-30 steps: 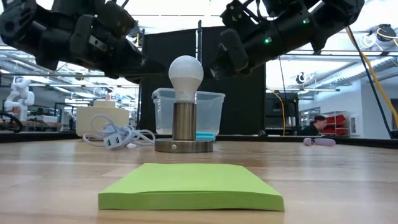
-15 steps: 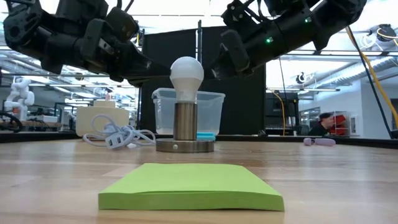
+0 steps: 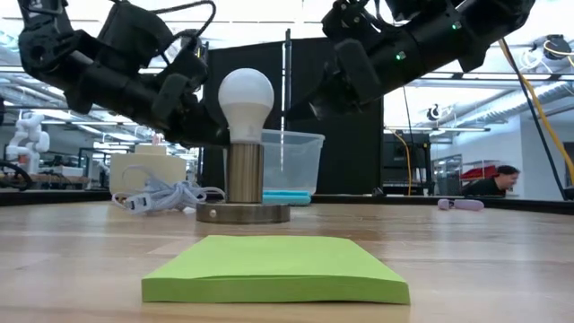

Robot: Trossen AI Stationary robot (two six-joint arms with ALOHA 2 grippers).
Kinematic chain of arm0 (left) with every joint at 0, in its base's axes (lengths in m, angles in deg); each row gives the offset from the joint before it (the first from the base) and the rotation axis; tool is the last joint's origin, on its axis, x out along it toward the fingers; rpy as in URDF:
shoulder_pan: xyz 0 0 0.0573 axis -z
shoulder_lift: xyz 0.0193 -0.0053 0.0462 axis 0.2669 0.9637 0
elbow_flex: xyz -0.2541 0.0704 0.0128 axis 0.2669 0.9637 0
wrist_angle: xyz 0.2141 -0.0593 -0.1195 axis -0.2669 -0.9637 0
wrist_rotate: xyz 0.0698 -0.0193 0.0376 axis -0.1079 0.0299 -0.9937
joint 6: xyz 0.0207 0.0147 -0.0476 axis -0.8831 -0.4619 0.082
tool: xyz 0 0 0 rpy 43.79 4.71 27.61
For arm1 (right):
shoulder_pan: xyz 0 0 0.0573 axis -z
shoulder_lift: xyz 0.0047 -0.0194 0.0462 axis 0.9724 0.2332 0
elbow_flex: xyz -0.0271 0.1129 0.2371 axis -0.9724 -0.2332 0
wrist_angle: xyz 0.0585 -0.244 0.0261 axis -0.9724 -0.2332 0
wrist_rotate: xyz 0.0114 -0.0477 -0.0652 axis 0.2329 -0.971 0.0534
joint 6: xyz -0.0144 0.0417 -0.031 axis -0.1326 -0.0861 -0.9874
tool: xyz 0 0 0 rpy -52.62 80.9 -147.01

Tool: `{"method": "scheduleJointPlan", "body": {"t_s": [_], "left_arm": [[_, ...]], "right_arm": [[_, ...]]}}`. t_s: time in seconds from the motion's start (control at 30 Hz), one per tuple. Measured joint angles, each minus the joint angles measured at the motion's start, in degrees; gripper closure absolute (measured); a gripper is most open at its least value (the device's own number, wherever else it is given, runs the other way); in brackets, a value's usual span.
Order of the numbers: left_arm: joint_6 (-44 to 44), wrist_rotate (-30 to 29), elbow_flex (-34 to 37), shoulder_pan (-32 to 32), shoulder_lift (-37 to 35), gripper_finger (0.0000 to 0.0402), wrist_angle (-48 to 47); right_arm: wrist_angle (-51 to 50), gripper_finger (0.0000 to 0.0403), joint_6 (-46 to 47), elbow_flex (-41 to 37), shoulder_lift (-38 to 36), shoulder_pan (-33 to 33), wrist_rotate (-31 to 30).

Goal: Screw lightbulb
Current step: Insert the lightbulb into the lamp

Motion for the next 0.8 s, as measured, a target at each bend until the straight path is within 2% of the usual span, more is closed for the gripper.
{"method": "scheduleJointPlan", "body": {"t_s": [0.27,0.37,0.6,0.7,0.8], "left_arm": [[0.0,0.7,0.0,0.5,-2.6,0.0401,-1.0],[-0.7,0.7,0.0,1.6,-7.2,0.0401,-3.1],[-4.8,-6.6,0.0,6.8,-23.7,0.0401,-16.1],[-8.4,-5.0,0.0,10.6,-28.9,0.0401,-19.5],[-8.8,-3.5,0.2,13.4,-29.6,0.0401,-22.6]], "right_arm": [[-0.9,0.0403,0.8,0.0,0.0,0.1,-1.1],[-1.0,0.0403,0.9,0.0,0.0,0.4,-1.1],[-1.6,0.0403,1.1,0.0,0.0,0.8,-1.6],[-1.7,0.0403,1.4,0.0,0.0,1.1,-1.9],[-1.5,0.0403,1.4,0.0,0.0,1.2,-4.5]]}}
